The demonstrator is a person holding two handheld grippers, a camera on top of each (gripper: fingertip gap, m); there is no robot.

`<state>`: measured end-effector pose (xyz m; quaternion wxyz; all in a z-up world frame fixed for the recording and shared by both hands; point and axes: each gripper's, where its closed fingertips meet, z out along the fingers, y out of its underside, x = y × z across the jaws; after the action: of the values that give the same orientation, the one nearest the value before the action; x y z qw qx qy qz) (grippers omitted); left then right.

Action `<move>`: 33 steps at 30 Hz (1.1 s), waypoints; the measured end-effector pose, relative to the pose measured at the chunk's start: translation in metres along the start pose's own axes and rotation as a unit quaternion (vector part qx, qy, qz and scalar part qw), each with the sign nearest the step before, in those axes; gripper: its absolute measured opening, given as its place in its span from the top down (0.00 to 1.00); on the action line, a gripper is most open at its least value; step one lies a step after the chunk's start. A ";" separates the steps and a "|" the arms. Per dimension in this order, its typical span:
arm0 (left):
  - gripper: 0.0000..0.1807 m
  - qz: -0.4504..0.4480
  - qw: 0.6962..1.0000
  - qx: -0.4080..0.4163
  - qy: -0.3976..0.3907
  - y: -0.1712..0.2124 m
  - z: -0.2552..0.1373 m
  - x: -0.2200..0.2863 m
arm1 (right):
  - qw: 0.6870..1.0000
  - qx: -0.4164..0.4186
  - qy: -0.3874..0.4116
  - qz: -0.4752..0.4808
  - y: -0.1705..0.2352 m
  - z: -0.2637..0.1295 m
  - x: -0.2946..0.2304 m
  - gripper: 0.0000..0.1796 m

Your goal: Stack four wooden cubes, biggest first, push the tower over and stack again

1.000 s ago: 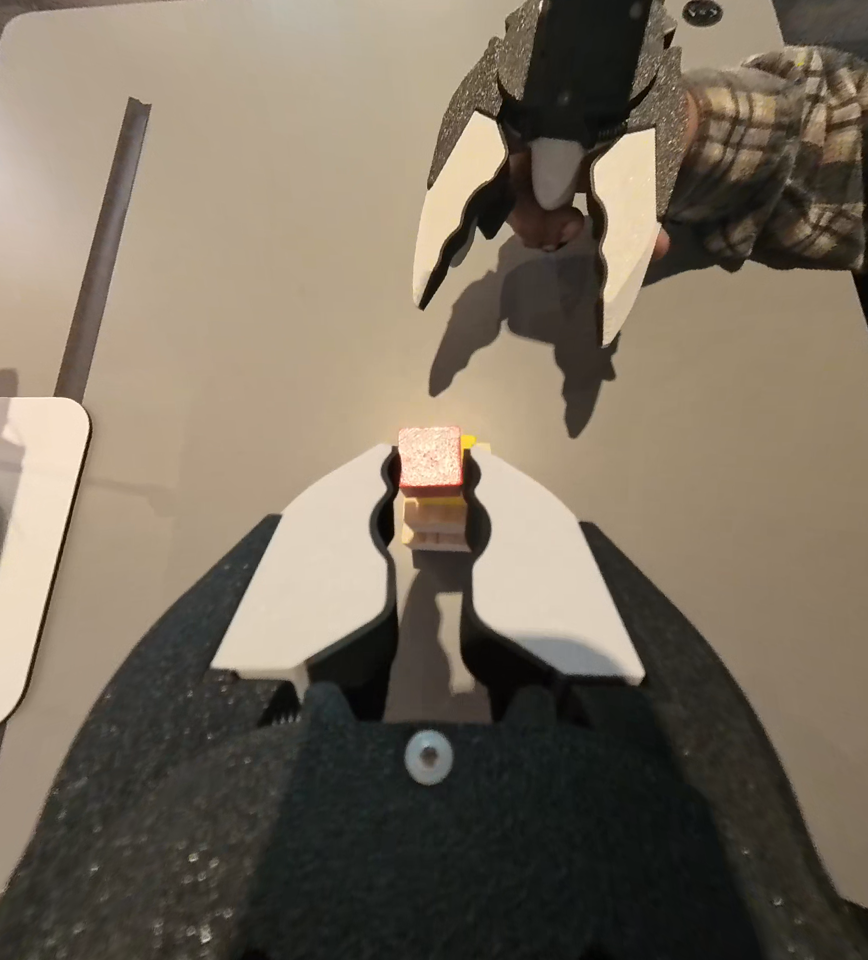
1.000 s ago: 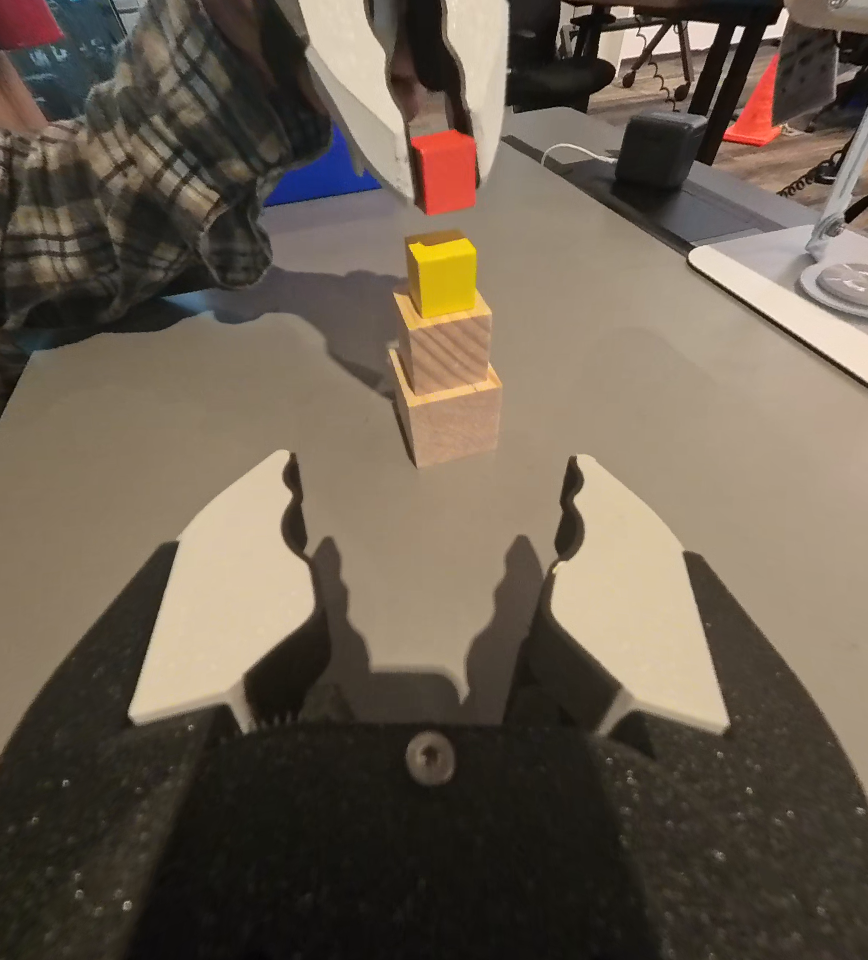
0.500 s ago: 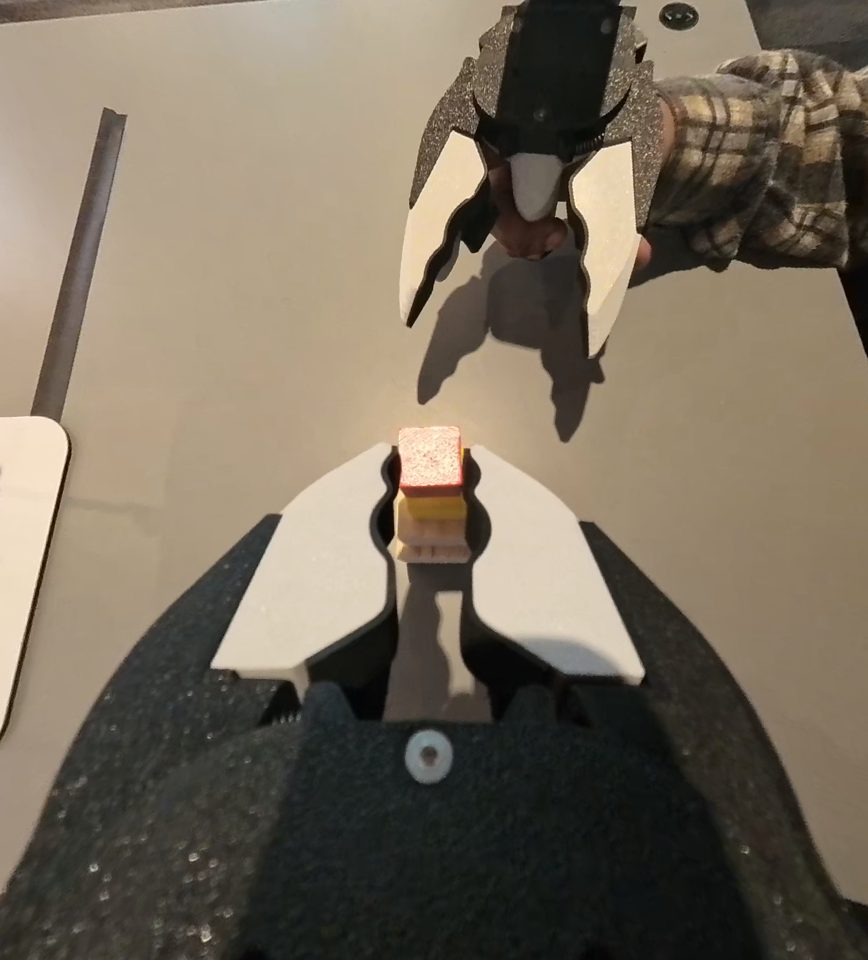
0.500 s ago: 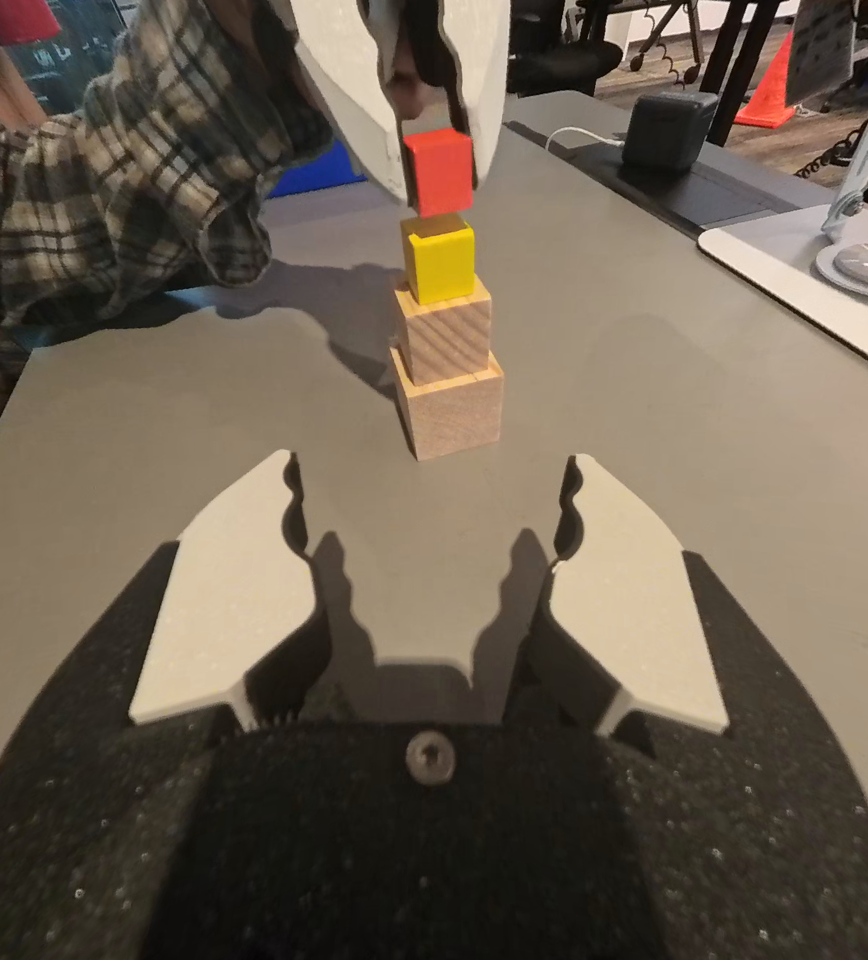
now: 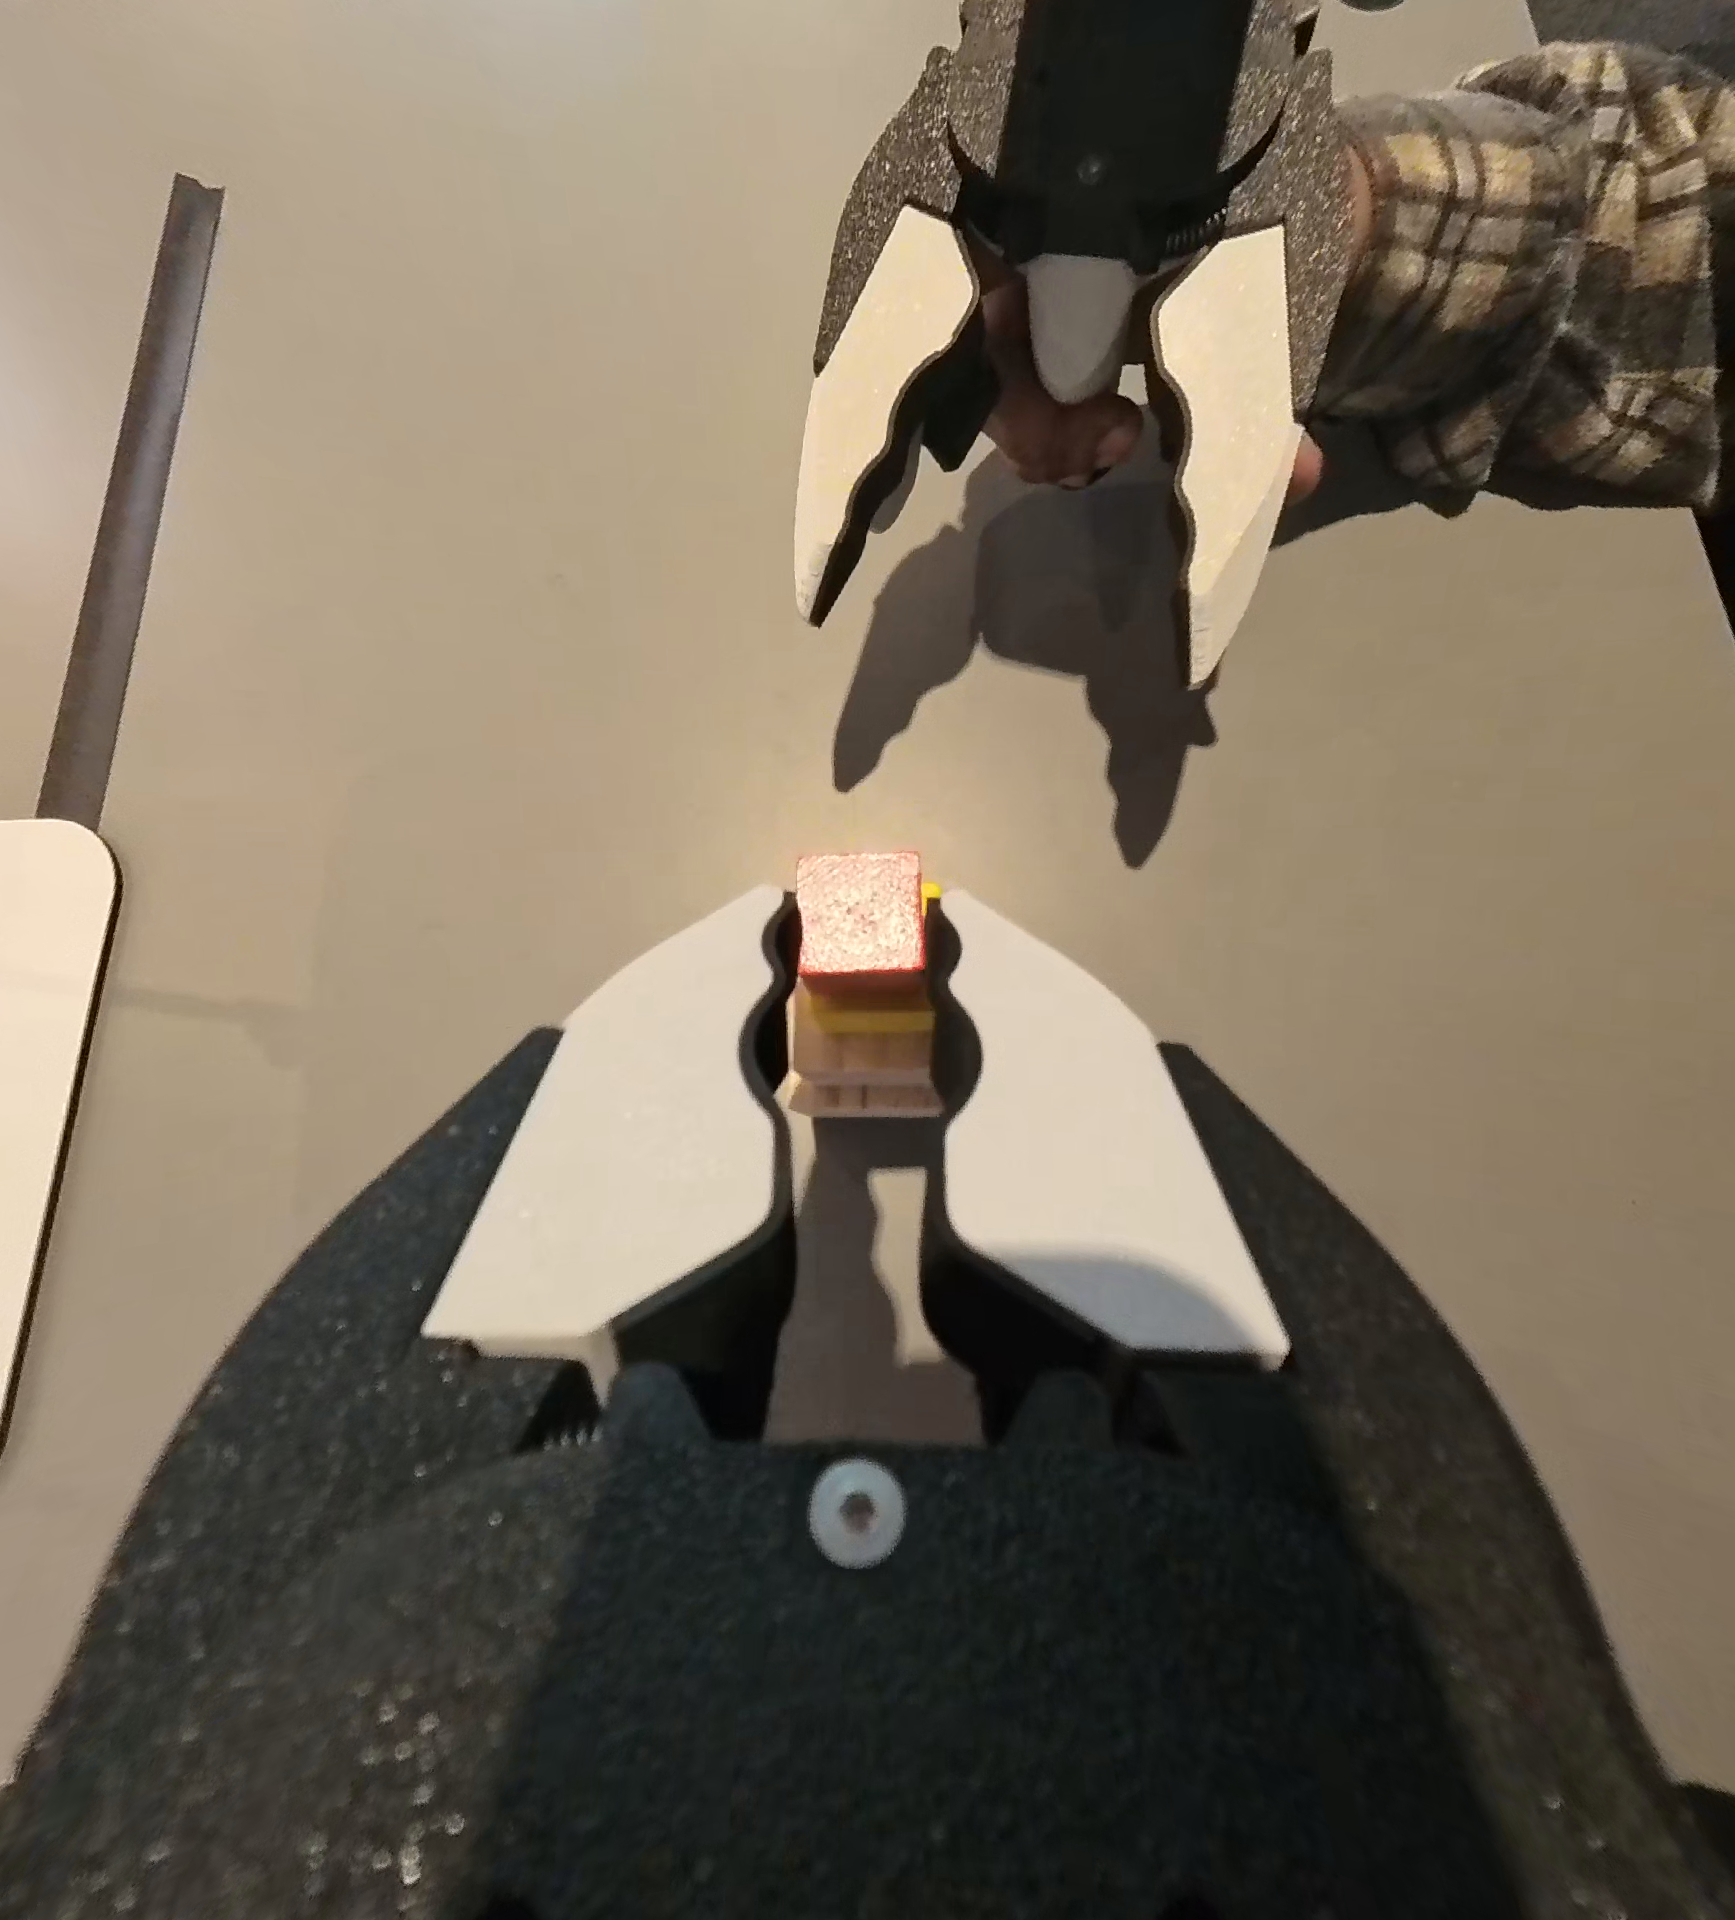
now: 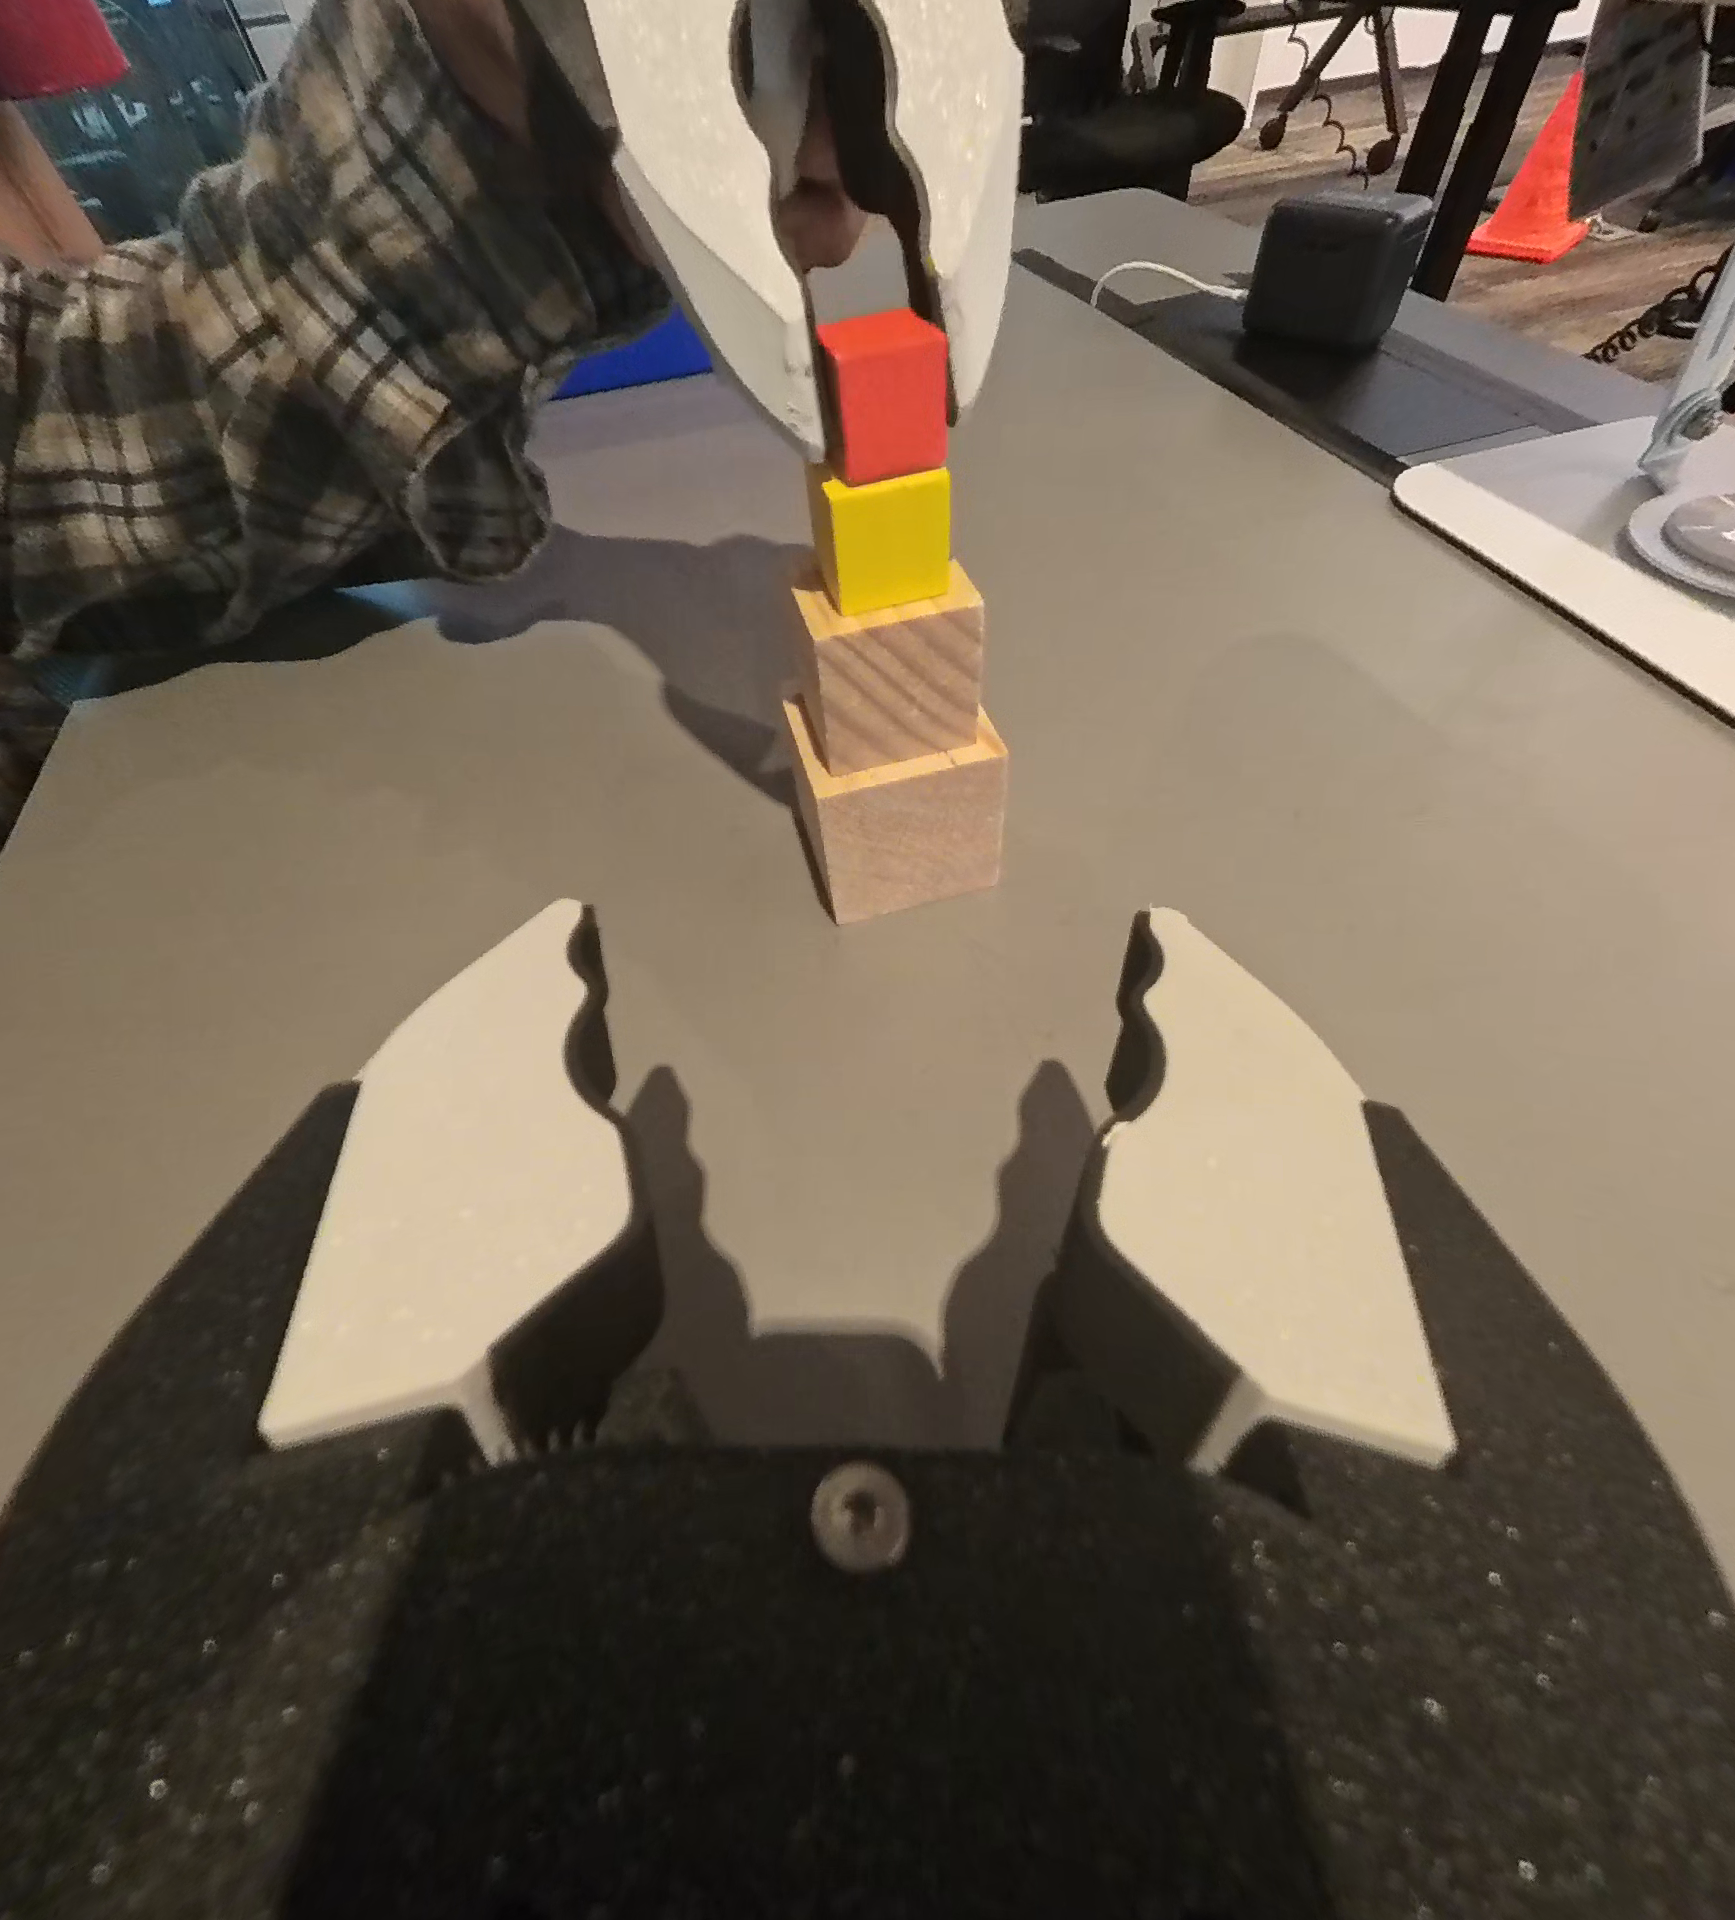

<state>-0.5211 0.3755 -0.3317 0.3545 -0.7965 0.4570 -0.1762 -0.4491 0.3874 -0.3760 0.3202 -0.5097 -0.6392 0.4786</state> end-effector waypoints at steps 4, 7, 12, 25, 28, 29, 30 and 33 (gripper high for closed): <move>0.88 0.002 1.000 -0.002 0.001 0.001 0.000 0.000 | 1.000 0.000 0.000 0.001 0.000 0.000 0.000 0.48; 0.87 0.004 1.000 -0.001 0.002 0.001 0.000 0.001 | 1.000 -0.001 -0.001 0.001 0.000 0.000 0.000 0.48; 0.87 0.001 1.000 0.003 0.003 0.000 0.001 0.000 | 1.000 -0.001 -0.001 0.002 0.001 0.000 0.000 0.48; 0.87 0.003 1.000 0.004 0.007 0.001 0.001 0.001 | 1.000 -0.002 -0.002 0.003 0.001 0.000 0.000 0.48; 0.87 0.007 1.000 0.001 0.009 0.001 0.003 0.001 | 1.000 -0.002 -0.003 0.003 0.001 0.000 -0.001 0.48; 0.87 0.007 1.000 0.001 0.008 0.002 0.003 0.001 | 1.000 -0.002 -0.002 0.003 0.001 0.000 0.000 0.48; 0.86 0.007 1.000 0.001 0.006 0.001 0.003 0.001 | 1.000 -0.002 -0.002 0.003 0.001 0.000 0.000 0.48; 0.83 0.007 1.000 0.003 0.004 0.001 0.002 0.000 | 1.000 0.000 -0.002 0.004 0.001 0.000 0.000 0.48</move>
<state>-0.5201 0.3763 -0.3336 0.3567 -0.7914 0.4633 -0.1782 -0.4487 0.3872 -0.3766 0.3166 -0.5111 -0.6383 0.4807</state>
